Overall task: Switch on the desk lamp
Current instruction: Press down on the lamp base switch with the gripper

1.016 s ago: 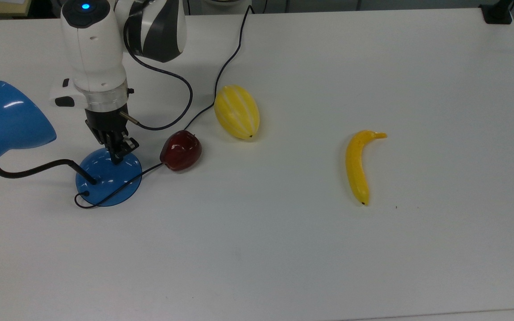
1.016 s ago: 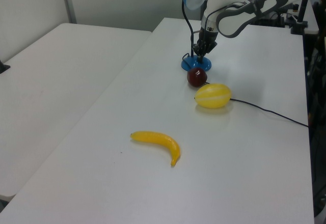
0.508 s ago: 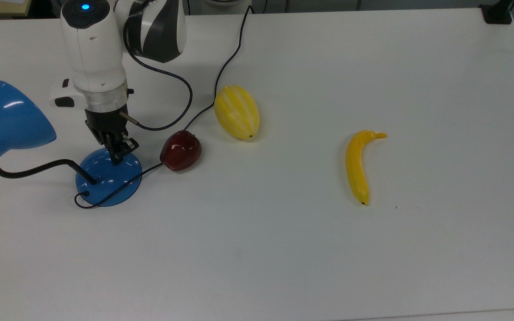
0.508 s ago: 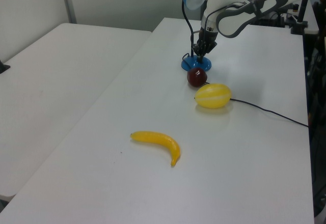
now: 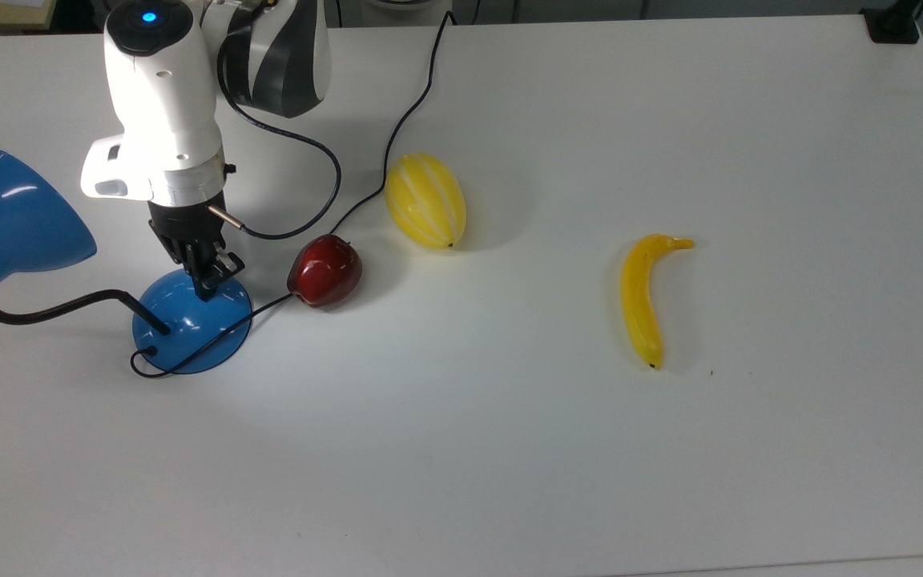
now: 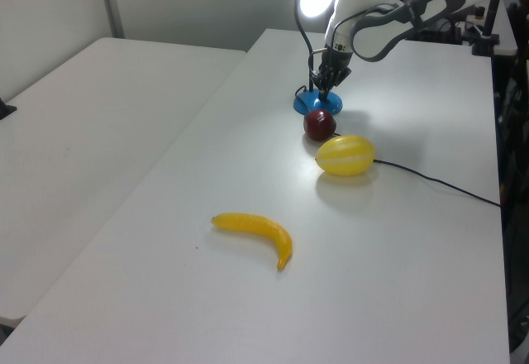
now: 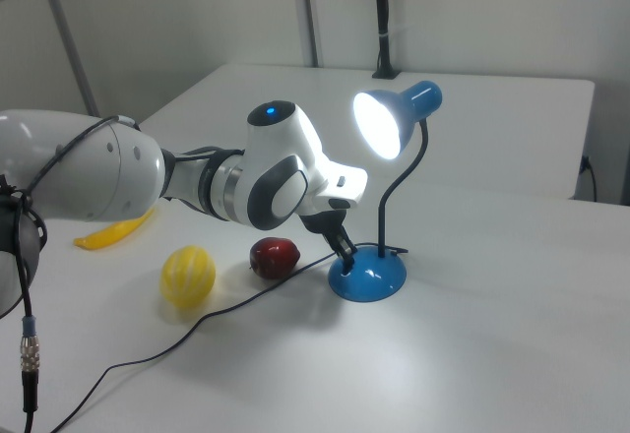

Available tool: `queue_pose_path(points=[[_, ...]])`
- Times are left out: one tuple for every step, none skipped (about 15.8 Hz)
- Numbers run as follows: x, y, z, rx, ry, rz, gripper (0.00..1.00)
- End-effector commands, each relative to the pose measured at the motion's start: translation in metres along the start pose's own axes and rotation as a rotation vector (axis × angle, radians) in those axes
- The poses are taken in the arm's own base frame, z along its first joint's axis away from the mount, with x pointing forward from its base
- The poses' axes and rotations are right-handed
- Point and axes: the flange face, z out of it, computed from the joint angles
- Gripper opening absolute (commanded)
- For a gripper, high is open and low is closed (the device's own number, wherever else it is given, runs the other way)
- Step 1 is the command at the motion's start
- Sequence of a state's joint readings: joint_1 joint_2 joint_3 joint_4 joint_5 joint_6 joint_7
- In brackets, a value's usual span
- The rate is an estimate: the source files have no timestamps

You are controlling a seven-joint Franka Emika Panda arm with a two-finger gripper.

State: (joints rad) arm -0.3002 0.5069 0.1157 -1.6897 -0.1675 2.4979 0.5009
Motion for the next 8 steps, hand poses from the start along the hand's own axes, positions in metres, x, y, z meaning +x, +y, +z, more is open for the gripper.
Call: queue_pose_path(points=[[0.000, 0.004, 0.023, -0.021, 0.002, 0.010, 0.00], [0.000, 0.005, 0.023, -0.021, 0.002, 0.010, 0.00], [0.000, 0.004, 0.021, -0.021, 0.003, 0.010, 0.00], [0.000, 0.004, 0.018, -0.021, 0.005, 0.009, 0.00], [0.002, 0.004, 0.013, -0.022, 0.007, 0.009, 0.00], [0.003, 0.004, 0.005, -0.020, 0.013, 0.007, 0.00], [0.005, 0.004, -0.004, -0.017, 0.023, 0.006, 0.00], [0.006, 0.005, -0.011, -0.023, 0.018, 0.007, 0.00]])
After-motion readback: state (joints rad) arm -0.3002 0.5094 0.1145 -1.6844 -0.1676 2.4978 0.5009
